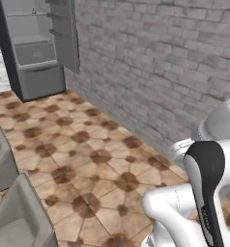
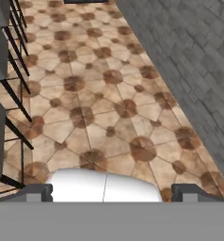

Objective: Grab the lemon and garlic from the fridge, place them in the blender, close the lid, and turn on the blender to create a marinade.

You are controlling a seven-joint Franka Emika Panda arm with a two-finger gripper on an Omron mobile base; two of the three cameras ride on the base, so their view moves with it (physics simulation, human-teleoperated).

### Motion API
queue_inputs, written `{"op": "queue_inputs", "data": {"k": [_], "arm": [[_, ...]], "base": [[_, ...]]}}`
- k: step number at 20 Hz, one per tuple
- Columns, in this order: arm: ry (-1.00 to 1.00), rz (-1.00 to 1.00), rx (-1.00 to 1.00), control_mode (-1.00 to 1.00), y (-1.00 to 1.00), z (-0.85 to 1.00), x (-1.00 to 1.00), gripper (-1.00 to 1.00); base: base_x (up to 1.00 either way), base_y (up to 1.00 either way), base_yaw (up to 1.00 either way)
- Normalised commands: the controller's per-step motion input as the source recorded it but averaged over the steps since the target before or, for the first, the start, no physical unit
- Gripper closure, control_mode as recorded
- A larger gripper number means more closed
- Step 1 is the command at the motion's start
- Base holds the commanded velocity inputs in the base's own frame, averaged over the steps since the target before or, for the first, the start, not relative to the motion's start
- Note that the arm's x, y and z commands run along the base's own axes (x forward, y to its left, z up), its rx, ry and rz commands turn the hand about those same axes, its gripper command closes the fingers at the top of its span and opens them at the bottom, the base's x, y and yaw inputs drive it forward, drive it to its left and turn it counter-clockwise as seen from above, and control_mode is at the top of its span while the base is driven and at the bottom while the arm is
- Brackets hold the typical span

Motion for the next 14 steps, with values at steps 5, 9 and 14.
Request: {"op": "queue_inputs", "data": {"k": [5, 9, 14], "arm": [[0.00, 0.00, 0.00, 1.00, 0.00, 0.00, 0.00, -1.00], [0.00, 0.00, 0.00, 1.00, 0.00, 0.00, 0.00, -1.00], [0.00, 0.00, 0.00, 1.00, 0.00, 0.00, 0.00, -1.00]], "base": [[1.00, -0.09, 0.14], [1.00, -0.44, 0.19], [1.00, -0.45, 0.14]]}}
